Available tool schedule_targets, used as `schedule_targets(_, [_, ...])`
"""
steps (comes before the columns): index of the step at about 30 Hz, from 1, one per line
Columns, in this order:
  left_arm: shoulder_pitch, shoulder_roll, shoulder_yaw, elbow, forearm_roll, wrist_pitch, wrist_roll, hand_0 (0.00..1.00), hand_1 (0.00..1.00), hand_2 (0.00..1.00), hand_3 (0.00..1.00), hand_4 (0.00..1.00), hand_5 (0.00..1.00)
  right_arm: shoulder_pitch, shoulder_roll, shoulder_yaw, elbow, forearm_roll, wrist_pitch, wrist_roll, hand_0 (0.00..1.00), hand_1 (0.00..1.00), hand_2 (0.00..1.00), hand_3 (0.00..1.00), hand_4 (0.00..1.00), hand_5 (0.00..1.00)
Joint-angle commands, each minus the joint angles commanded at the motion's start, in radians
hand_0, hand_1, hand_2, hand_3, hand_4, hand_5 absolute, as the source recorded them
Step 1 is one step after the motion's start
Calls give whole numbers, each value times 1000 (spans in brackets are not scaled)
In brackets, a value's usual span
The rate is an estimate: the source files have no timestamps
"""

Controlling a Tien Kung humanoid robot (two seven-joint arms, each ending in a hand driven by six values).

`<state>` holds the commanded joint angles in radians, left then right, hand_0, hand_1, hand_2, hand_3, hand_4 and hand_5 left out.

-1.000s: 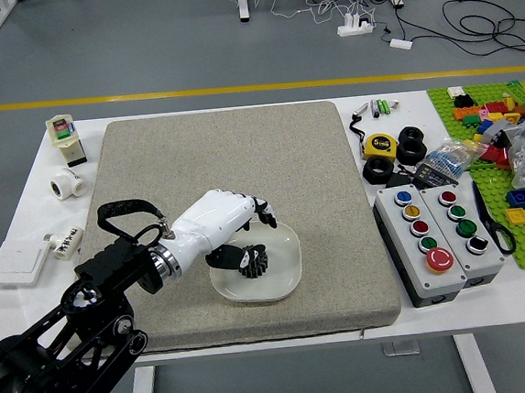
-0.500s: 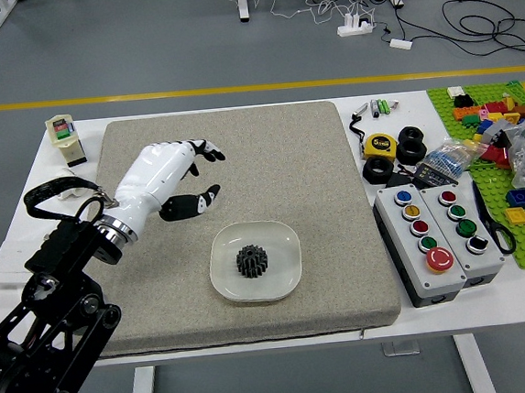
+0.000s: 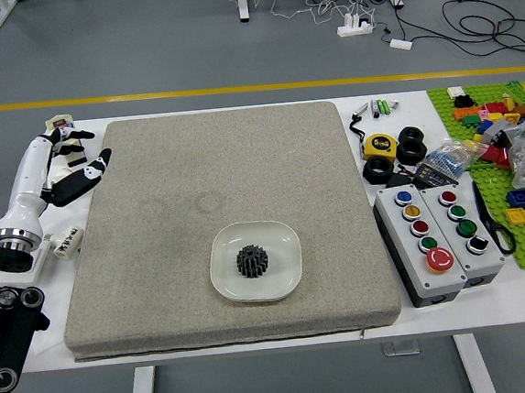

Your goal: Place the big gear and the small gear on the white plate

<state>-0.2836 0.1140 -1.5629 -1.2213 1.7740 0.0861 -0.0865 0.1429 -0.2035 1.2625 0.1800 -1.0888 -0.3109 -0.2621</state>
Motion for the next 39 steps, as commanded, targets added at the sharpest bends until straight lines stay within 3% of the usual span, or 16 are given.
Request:
schedule_targets(3, [13, -4, -4, 32, -130, -47, 10, 726, 701, 803, 666, 757, 591, 0, 1, 1, 0, -3, 1, -1, 599, 608, 694, 559, 755, 670])
schedule_targets(4, [15, -5, -3, 37, -169, -54, 10, 749, 718, 810, 704, 790, 702, 1, 1, 1, 0, -3, 1, -1, 599, 608, 694, 558, 755, 670])
schedule_targets(9, [36, -9, 11, 43, -383, -120, 38, 749, 718, 810, 704, 790, 702, 1, 2, 5, 0, -10, 2, -3, 599, 608, 694, 558, 755, 670])
schedule_targets(10, [38, -10, 13, 43, -423, -130, 45, 728, 746, 816, 790, 819, 868, 1, 2, 5, 0, -10, 2, -3, 598, 608, 696, 559, 755, 670])
schedule_targets(17, [49, -26, 23, 33, -682, -139, 38, 737, 755, 817, 792, 823, 907, 1, 2, 5, 0, -13, 4, -3, 599, 608, 696, 559, 755, 670])
schedule_targets(39, [58, -28, 38, 34, -669, -146, 29, 745, 764, 832, 797, 824, 959, -3, 4, 10, 0, -18, 5, -4, 598, 608, 695, 559, 754, 671])
